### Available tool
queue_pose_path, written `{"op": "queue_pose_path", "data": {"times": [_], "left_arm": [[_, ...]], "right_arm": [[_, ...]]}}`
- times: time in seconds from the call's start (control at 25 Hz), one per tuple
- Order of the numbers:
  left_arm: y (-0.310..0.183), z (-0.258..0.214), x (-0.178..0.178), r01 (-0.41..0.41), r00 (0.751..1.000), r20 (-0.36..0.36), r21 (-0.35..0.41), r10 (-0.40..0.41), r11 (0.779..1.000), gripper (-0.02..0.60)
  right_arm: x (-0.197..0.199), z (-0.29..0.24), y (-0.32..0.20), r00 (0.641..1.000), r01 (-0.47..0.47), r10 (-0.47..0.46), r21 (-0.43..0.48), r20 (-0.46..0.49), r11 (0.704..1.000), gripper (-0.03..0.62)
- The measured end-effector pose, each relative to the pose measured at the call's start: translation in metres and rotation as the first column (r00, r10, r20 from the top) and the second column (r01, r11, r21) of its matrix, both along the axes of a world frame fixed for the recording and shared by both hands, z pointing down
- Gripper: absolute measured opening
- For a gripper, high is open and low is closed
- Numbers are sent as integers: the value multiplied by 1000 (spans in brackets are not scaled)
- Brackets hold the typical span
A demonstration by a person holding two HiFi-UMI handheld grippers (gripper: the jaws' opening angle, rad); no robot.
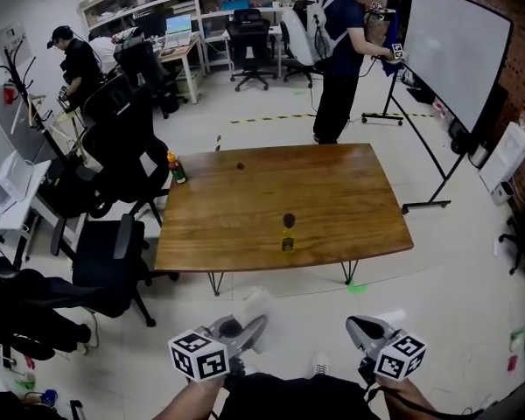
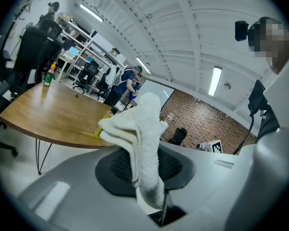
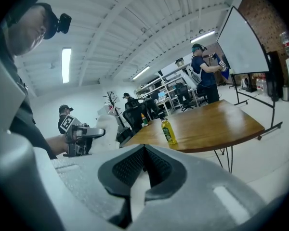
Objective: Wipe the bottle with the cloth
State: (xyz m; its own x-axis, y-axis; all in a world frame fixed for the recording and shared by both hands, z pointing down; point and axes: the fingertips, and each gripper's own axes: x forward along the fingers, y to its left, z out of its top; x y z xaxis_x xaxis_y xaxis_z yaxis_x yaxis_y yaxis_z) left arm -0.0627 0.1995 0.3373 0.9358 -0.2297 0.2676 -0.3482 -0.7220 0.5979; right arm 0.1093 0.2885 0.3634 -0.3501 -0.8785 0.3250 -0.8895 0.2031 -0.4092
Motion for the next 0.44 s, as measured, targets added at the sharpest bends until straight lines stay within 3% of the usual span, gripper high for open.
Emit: {"op": "queue_pose_path", "data": {"times": [0.2, 0.44], "left_arm": [[-2, 3, -5, 19, 1000, 5, -17, -19, 1000, 104], [-8, -2, -1, 42, 998, -39, -45, -43, 998, 104]], "right_arm": [[0, 0, 0, 1000, 0, 0, -3, 2, 1000, 18], [1, -1, -3, 1000, 15, -15, 2, -6, 1000, 18]]}}
